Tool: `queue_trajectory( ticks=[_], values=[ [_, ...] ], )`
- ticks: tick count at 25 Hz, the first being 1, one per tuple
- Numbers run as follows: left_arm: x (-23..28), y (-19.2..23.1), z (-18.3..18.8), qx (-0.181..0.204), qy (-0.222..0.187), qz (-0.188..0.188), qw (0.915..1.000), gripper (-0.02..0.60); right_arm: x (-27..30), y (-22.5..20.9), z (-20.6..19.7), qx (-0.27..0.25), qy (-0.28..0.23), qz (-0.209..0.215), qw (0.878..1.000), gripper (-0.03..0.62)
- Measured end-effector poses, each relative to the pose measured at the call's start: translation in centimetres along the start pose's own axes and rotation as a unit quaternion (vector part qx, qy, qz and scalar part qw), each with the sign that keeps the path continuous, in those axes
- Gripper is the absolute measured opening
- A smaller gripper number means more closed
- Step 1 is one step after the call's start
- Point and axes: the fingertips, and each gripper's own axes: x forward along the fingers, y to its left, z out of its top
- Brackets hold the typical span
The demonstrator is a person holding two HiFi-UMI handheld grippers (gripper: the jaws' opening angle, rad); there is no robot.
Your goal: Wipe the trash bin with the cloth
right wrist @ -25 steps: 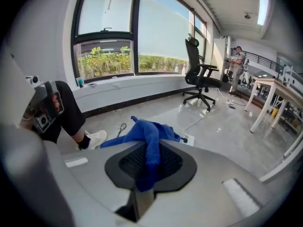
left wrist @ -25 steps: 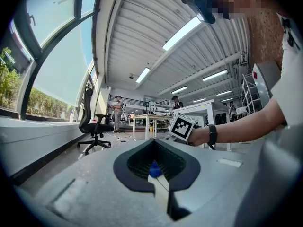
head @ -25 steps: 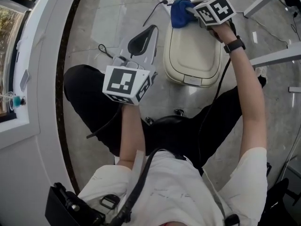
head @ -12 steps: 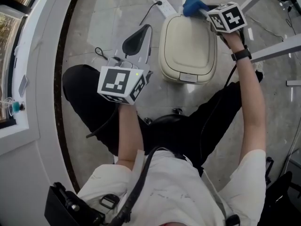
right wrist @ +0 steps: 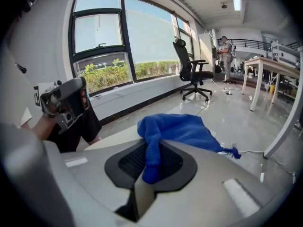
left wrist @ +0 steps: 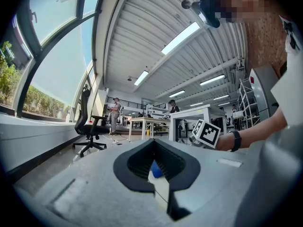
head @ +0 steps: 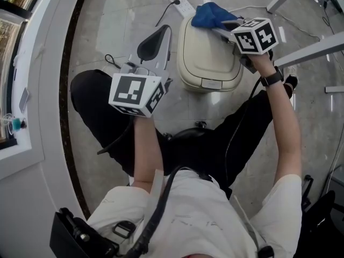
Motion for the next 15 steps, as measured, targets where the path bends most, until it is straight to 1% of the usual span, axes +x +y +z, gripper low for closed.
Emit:
queue_trajectory(
  ticks=[2,5,11,15],
  values=[
    [0.0,-0.2,0.2,0.0,-0.002,-0.002,1.0,0.001,-0.5,1.7,-0.8,-0.002,0.005,0.017,1.0,0.04],
    [0.0,-0.6,0.5,0.0,-0.006,-0.006,1.0,0.002,-1.5,4.1,-2.1,0.0,0.019,0.027,0.999,0.04],
    [0.0,-1.4,1.4,0.001,-0.018,-0.02,0.9996,0.002,-3.4,8.8,-4.9,0.049,0.017,0.059,0.997,0.038],
    [-0.2,-1.7,2.1,-0.001,-0.031,-0.027,0.9991,0.0,-4.4,11.6,-7.2,0.067,0.029,0.084,0.994,0.038]
  ],
)
